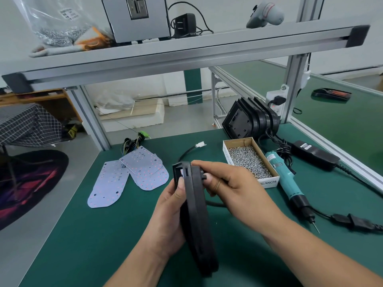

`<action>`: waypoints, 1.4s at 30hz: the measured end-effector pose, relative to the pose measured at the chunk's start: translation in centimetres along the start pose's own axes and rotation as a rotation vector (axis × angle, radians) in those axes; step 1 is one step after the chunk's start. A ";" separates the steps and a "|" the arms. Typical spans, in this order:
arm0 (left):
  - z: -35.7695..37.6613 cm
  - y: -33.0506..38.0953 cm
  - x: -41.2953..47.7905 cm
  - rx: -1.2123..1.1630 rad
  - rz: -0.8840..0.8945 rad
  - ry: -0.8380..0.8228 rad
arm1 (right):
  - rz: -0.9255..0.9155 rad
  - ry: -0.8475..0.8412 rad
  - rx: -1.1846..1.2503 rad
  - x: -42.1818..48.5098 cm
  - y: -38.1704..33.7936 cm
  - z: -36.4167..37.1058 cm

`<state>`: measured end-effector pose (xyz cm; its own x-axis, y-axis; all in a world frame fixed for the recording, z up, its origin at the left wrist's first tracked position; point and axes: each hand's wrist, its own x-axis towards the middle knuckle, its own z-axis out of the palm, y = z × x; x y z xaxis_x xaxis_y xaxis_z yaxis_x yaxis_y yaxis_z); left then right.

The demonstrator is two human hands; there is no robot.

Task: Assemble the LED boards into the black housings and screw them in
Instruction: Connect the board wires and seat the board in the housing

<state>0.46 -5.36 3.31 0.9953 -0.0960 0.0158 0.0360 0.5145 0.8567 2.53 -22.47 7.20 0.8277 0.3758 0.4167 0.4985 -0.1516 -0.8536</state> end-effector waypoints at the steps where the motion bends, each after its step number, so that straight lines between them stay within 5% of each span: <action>1: 0.1 0.2 -0.1 0.011 0.001 0.029 | 0.019 0.019 -0.012 0.2 0.1 -0.2; 5: -0.3 1.1 0.1 0.065 -0.001 0.090 | 0.104 0.314 -0.002 0.4 0.0 -0.9; 8: -0.8 1.3 0.3 0.129 0.025 0.119 | 0.160 0.180 0.197 0.3 -0.2 -1.2; 11: -0.4 1.5 0.1 0.169 0.034 0.095 | 0.191 0.067 0.116 0.5 0.2 -0.8; 17: -0.6 1.4 0.2 0.335 0.027 0.069 | 0.418 0.093 0.279 1.1 1.2 -1.0; 42: -1.6 0.7 1.7 0.452 -0.207 0.100 | 0.762 0.065 0.412 1.3 4.6 -0.2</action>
<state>2.27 -3.81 3.16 0.9760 -0.0633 -0.2086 0.2129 0.0714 0.9745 5.95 -22.87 3.87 0.9175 0.2517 -0.3078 -0.3197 0.0069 -0.9475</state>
